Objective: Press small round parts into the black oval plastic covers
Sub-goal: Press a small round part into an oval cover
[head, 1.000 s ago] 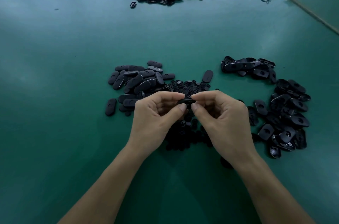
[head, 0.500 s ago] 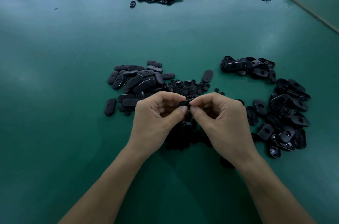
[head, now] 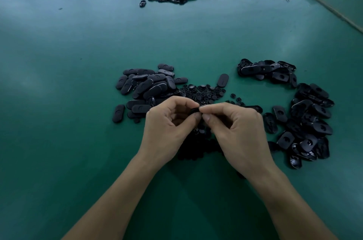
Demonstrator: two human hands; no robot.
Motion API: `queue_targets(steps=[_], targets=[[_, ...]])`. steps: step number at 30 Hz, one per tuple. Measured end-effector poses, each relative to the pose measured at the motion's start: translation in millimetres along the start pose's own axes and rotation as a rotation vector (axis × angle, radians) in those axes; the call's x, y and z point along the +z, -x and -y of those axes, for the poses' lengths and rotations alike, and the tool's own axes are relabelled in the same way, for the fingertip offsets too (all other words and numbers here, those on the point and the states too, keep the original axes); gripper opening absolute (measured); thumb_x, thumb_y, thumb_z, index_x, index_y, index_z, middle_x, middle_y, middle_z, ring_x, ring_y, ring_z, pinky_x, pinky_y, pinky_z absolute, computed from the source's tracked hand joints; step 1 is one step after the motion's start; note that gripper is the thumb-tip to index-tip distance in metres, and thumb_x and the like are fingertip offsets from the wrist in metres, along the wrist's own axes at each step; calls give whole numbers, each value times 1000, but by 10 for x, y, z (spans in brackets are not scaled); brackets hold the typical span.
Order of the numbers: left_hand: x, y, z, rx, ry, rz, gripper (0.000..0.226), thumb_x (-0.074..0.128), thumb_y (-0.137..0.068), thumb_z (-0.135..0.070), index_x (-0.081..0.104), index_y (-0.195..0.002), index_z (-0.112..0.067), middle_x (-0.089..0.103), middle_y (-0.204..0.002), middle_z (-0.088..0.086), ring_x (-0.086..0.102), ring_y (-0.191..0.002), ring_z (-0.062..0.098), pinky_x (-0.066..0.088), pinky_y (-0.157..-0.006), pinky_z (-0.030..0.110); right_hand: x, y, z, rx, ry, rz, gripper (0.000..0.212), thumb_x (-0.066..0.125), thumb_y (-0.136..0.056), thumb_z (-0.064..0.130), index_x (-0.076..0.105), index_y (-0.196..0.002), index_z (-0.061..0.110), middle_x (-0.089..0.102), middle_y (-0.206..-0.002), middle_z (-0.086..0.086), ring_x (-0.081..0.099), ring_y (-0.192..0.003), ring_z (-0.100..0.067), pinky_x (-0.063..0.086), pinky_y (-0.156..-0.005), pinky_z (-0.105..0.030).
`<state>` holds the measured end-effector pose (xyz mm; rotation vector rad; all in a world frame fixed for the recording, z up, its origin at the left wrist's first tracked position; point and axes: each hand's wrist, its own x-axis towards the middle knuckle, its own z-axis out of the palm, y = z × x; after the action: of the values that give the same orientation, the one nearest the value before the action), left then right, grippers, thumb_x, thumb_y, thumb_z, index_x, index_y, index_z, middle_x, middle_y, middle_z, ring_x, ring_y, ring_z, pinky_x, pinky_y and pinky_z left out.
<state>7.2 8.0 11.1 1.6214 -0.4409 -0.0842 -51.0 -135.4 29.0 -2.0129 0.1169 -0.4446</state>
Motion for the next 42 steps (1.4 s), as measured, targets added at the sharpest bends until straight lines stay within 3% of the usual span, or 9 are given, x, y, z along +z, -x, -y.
queue_targets(steps=[9,13,18,23,27,32,42], targets=[[-6,-5,17,-11,-12,-3,25,72,-86,3,69,-96,-21,75,-89,-7,70,-81,7,56,-73,19,-30,-12,-19,60,-69,95,23,70,-90,7,77,-106,22,73,-96,16,68,-91,3,54,-82,-15],[20,0,9,-14,-9,-1,25,71,-87,3,68,-93,-21,74,-85,-8,69,-75,5,55,-69,18,-33,-10,-22,5,-15,55,24,73,-87,5,78,-99,26,69,-90,13,65,-83,-1,47,-72,-8],[-15,1,9,-57,91,6,25,71,-86,4,69,-95,-19,74,-85,-4,69,-76,7,56,-66,20,-31,-21,-43,23,3,33,30,73,-88,10,72,-111,30,66,-100,13,63,-90,-2,48,-73,-9],[-25,-17,2,-75,126,12,26,76,-82,3,70,-94,-19,75,-80,-2,70,-72,10,58,-66,22,-63,-49,-75,67,-91,64,19,75,-87,9,76,-99,23,74,-85,17,70,-82,1,50,-73,-10],[-25,-18,-5,-77,139,-8,20,80,-72,-14,73,-90,-20,76,-79,-3,71,-71,10,57,-66,20,-93,-59,-81,95,-107,84,15,77,-86,12,75,-94,25,74,-81,16,70,-75,-2,51,-68,-11],[-16,-24,29,-84,132,-10,27,78,-77,4,74,-88,-20,76,-76,-1,71,-68,10,57,-65,20,-91,-56,-48,48,-9,91,14,76,-86,11,74,-91,24,72,-75,15,67,-70,2,49,-63,-8],[-24,-11,-8,-66,135,-28,28,82,-74,2,77,-81,-25,76,-74,0,70,-64,10,57,-62,20,-108,-63,-80,107,-135,120,13,75,-87,11,74,-91,23,74,-78,12,70,-73,-5,52,-65,-16]])
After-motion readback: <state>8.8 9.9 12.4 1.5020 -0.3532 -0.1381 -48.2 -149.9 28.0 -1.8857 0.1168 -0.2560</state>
